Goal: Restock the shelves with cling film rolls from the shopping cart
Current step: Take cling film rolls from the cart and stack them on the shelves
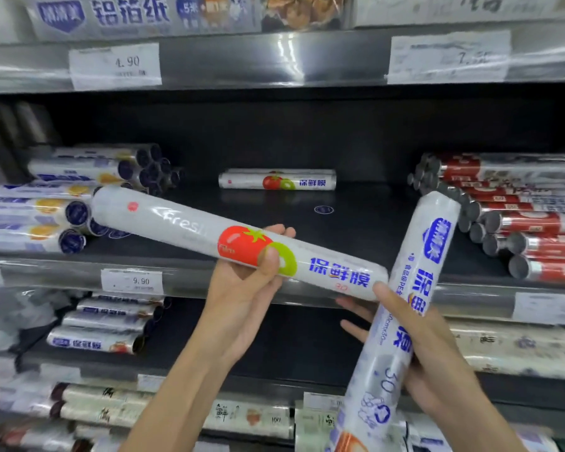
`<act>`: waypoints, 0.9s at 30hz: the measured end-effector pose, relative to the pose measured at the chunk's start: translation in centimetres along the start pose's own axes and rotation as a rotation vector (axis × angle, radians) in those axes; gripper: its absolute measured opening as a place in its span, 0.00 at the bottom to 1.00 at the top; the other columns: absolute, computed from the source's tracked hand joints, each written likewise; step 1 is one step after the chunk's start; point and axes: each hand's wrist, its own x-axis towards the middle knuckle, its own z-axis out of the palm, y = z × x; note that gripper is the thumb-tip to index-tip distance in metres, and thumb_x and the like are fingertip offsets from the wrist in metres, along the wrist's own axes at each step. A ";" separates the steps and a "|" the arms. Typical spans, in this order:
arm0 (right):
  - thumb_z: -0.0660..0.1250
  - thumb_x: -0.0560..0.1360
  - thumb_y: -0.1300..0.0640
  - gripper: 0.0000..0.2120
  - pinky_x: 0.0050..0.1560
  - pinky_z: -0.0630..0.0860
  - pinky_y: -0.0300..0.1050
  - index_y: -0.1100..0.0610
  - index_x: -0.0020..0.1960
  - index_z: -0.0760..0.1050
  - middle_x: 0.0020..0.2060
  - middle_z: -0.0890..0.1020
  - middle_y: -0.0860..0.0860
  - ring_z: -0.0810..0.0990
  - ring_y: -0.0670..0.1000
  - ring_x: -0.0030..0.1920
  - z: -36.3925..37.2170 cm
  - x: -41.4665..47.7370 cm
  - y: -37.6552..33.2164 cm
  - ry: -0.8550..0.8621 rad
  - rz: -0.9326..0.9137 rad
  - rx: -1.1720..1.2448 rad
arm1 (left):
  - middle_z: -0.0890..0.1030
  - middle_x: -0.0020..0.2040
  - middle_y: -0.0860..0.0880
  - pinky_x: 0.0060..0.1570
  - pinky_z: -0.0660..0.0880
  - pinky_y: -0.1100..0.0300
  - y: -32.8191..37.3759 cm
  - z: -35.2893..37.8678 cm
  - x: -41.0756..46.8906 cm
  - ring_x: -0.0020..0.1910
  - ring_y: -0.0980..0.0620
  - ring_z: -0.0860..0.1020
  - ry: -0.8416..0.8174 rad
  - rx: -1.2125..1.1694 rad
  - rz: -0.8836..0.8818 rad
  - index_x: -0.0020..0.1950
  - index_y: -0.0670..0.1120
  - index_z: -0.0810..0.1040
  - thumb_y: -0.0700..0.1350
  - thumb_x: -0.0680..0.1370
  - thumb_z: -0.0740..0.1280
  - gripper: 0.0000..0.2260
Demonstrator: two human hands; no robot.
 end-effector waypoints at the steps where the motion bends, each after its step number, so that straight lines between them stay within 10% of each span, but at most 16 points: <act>1: 0.72 0.67 0.57 0.18 0.46 0.81 0.53 0.61 0.54 0.77 0.49 0.84 0.59 0.84 0.58 0.50 0.2 0.1 0.1 0.051 -0.020 -0.006 | 0.80 0.60 0.43 0.61 0.74 0.54 -0.1 0.0 -0.2 0.63 0.49 0.76 -0.006 0.019 -0.019 0.65 0.37 0.71 0.44 0.66 0.71 0.28; 10: 0.70 0.64 0.59 0.14 0.38 0.81 0.43 0.59 0.48 0.73 0.41 0.85 0.55 0.84 0.56 0.46 1.3 1.3 0.1 0.291 -0.142 0.063 | 0.79 0.61 0.43 0.48 0.79 0.51 7.1 -8.4 -0.2 0.59 0.44 0.79 0.101 0.073 0.028 0.63 0.48 0.72 0.51 0.53 0.84 0.41; 17: 0.69 0.64 0.58 0.13 0.35 0.80 0.41 0.58 0.48 0.73 0.39 0.85 0.54 0.85 0.52 0.43 2.7 1.8 -0.9 0.328 -0.192 -0.017 | 0.82 0.52 0.63 0.45 0.78 0.64 13.3 -10.9 1.6 0.50 0.62 0.79 -0.111 1.164 0.121 0.52 0.65 0.80 0.49 0.59 0.76 0.23; 27: 0.72 0.65 0.49 0.16 0.39 0.82 0.49 0.55 0.47 0.73 0.33 0.79 0.51 0.82 0.47 0.39 3.3 3.5 -3.2 0.357 -0.270 0.149 | 0.82 0.49 0.47 0.42 0.81 0.62 12.3 -12.1 14.2 0.45 0.54 0.81 0.017 0.897 0.058 0.52 0.46 0.81 0.34 0.65 0.75 0.17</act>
